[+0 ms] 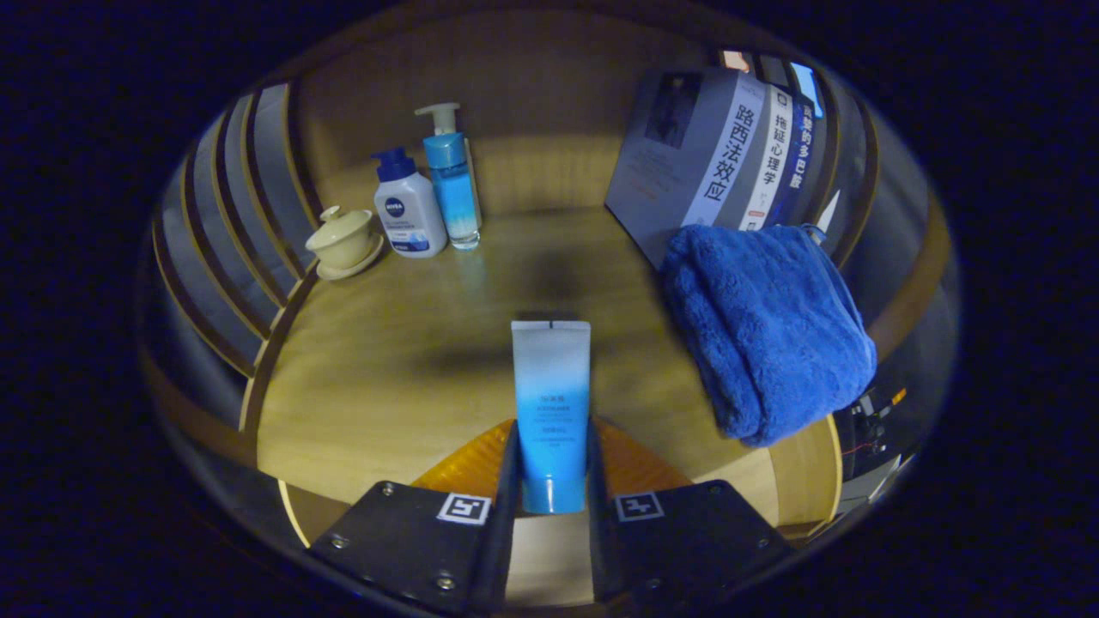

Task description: Pull open the drawer, take out the items inside it, and place them on the countertop above the cabinet.

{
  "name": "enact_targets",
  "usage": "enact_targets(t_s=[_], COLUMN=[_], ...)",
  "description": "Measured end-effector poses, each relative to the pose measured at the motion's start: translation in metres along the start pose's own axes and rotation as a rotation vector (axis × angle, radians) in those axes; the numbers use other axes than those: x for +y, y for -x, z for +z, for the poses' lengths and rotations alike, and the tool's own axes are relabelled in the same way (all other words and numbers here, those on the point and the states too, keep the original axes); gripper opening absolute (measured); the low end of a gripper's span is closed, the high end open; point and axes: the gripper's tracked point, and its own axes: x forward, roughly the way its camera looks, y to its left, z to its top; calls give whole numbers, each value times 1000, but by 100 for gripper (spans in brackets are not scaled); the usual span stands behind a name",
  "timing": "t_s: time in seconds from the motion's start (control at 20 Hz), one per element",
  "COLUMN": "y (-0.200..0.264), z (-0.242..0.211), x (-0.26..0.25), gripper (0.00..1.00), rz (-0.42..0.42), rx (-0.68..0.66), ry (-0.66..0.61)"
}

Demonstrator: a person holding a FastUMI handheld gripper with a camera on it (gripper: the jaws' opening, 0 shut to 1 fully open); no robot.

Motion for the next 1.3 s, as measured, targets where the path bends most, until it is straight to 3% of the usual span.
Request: enact_targets(t_s=[0.1,0.35,0.6,0.75,1.0,1.3], y=[5,59,153,184,209,206], z=[3,6,-30,-74,-160,-212], x=[2,7,-5,-22,-46,-59], gripper=[42,84,83,83,83,83], rz=[20,36,40,14,-8,30], rx=[-20,-205,-428,-467,-460,-493], ry=[8,38,0,-5,13,-47])
